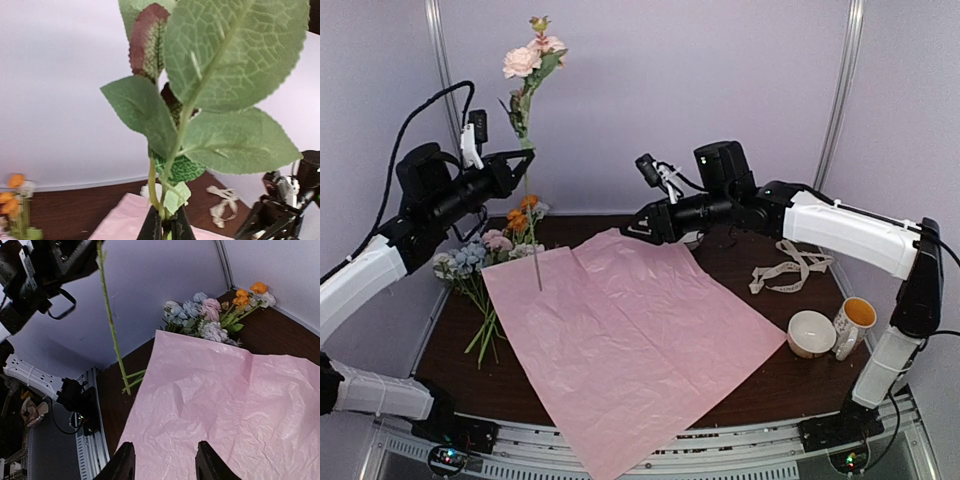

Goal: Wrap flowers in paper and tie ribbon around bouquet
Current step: Pass from the left arm to the right, then place the fake flower on the flattened wrapping paper, then pick up the fake flower from the corner of the board, then pass from the left arm to the right, then place the fake flower on the flattened wrapping paper.

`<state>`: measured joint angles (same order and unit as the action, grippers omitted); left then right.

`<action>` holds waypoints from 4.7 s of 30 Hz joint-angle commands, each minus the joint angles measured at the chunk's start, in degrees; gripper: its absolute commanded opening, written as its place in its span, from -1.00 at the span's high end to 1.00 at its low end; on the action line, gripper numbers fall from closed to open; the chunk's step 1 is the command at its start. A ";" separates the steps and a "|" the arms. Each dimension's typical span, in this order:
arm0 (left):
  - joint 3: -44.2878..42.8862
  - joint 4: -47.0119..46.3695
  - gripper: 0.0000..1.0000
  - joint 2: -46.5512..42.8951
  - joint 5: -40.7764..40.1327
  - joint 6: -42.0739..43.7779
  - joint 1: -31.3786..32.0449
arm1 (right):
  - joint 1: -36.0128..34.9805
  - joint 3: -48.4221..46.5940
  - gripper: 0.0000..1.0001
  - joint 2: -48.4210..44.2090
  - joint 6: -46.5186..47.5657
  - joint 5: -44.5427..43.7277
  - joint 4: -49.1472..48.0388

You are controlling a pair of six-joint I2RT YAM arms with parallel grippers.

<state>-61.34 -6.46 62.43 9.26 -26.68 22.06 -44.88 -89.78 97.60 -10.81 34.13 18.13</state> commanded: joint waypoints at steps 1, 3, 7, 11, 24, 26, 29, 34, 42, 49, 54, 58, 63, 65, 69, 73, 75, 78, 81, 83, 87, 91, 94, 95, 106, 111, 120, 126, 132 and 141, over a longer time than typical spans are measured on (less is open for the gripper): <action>1.05 -22.13 1.00 5.09 12.89 -11.69 6.33 | -4.11 -1.25 0.12 0.79 -12.09 3.61 -19.31; -0.03 -24.46 1.00 8.03 14.79 -12.36 9.16 | -5.32 -1.93 0.05 2.29 -13.55 3.46 -22.56; -0.22 -27.21 1.00 10.85 14.51 -13.39 12.51 | -6.00 -3.60 -0.05 5.09 -16.36 4.09 -24.81; -0.58 -28.48 1.00 13.24 14.87 -14.60 14.19 | -6.49 -3.75 -0.14 6.56 -16.57 3.57 -26.37; -3.77 -1.87 -0.30 11.95 1.64 -12.87 9.93 | -4.27 -6.53 1.00 8.31 -17.15 -2.39 -8.61; -6.75 13.32 -0.36 12.26 -7.31 -11.35 6.60 | -4.22 -6.87 1.00 9.99 -17.26 -4.32 -2.86; -4.64 24.06 -0.36 12.64 -15.91 -9.60 0.67 | -4.12 -6.66 1.00 14.12 -19.49 -3.44 2.17; 2.13 27.74 -0.36 12.96 -21.24 -8.31 -8.46 | -3.45 -6.98 1.00 20.85 -23.17 -2.45 2.50; 6.52 29.27 -0.11 20.12 -20.36 -7.52 -18.24 | -0.41 -1.95 0.44 26.51 -28.58 -4.73 -1.40; 5.75 28.31 -0.09 28.82 -17.19 -6.76 -19.48 | -0.39 -1.88 0.26 21.34 -21.38 -13.34 5.49; 4.42 27.44 0.11 33.02 -15.91 -6.82 -20.28 | -0.52 -0.89 0.26 18.00 -18.90 -14.09 5.82; 3.89 27.10 0.21 35.74 -15.72 -6.57 -20.24 | -0.47 -1.52 0.26 17.40 -17.22 -14.37 7.17; 3.18 27.64 0.49 37.10 -16.51 -5.54 -20.55 | -0.39 -1.34 0.26 17.09 -16.54 -13.75 7.07; 2.96 27.68 0.54 37.30 -16.30 -5.30 -20.87 | -0.41 -1.76 0.26 17.18 -16.02 -13.83 7.88; 2.62 28.38 0.90 37.14 -16.54 -4.92 -21.09 | -0.38 -1.57 0.25 16.66 -15.37 -13.81 8.06; 3.35 28.57 1.00 33.66 -18.11 -5.13 -21.19 | -0.14 -1.46 0.25 16.15 -14.92 -14.17 8.60; 3.33 29.28 1.00 30.14 -20.65 -4.64 -21.20 | -0.13 -1.45 0.26 15.69 -14.40 -14.30 8.88; 2.20 31.25 1.00 24.06 -26.81 -2.83 -21.22 | -0.14 -1.66 0.26 14.95 -13.37 -14.89 9.47; 2.79 29.39 1.00 16.83 -29.74 0.28 -21.15 | -0.18 -2.02 0.25 14.11 -12.39 -14.98 9.74; 5.43 24.42 1.00 8.45 -30.09 4.34 -20.48 | -0.12 -1.87 0.25 13.43 -11.64 -14.43 8.95; 14.63 6.94 1.00 -9.59 -27.42 11.87 -17.13 | 0.09 -1.12 0.23 11.93 -9.78 -13.01 6.33; 14.59 2.89 1.00 -16.11 -16.00 11.08 -14.62 | 0.21 -0.98 0.23 9.86 -9.54 -9.88 2.32; 13.20 0.84 1.00 -14.41 -7.18 6.37 -10.26 | -0.18 -1.19 0.22 8.48 -9.54 -5.04 -2.07; 13.45 -1.47 1.00 -13.39 -4.36 4.49 -8.43 | -0.51 -0.98 0.21 7.77 -9.54 -3.41 -4.84; 7.03 -30.01 1.00 7.15 9.47 -10.46 12.24 | -5.25 4.47 -0.13 3.06 -16.38 3.55 -31.70; 4.55 -34.10 1.00 13.19 10.78 -13.02 15.32 | -5.84 3.36 -0.42 4.55 -16.84 4.82 -32.70; 2.49 -35.66 1.00 16.36 12.36 -14.96 16.42 | -5.63 1.65 0.69 5.88 -15.86 1.88 -27.34; 0.65 -24.33 0.25 15.34 8.72 -10.90 16.19 | -3.08 4.19 1.00 5.42 -21.08 0.53 -28.74; -9.95 18.73 -0.49 15.52 -15.70 -2.96 10.68 | -1.80 2.87 1.00 8.58 -19.12 -2.27 -12.51; 0.41 30.41 -0.26 15.78 -14.91 -8.47 -14.60 | -1.75 4.42 1.00 15.23 -17.54 -6.42 6.33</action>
<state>-69.06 17.50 78.59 -5.34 -32.49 15.70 -46.37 -86.06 109.69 -29.67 29.26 15.53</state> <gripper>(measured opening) 0.703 0.026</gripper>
